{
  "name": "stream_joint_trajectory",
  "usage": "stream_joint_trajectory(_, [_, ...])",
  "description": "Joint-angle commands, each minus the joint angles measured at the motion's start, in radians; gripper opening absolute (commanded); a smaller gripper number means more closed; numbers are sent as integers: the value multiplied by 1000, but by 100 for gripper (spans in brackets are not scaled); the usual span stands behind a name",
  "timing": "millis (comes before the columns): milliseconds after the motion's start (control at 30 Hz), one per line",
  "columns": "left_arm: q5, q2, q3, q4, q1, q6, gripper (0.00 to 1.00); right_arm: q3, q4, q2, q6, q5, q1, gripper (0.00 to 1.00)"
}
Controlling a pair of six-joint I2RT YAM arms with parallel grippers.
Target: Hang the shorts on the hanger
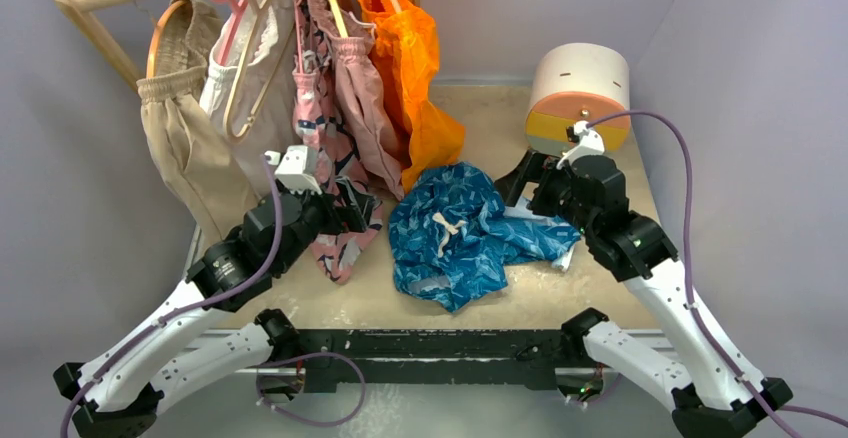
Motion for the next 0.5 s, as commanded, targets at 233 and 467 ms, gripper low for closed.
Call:
stream_joint_trajectory(233, [64,7,6,43,4,52,99,-12,28,1,51,-64,-4,98])
stream_joint_trajectory(467, [119,36,32,38,5,79,98,-115,112,-6,75,-259,-3,92])
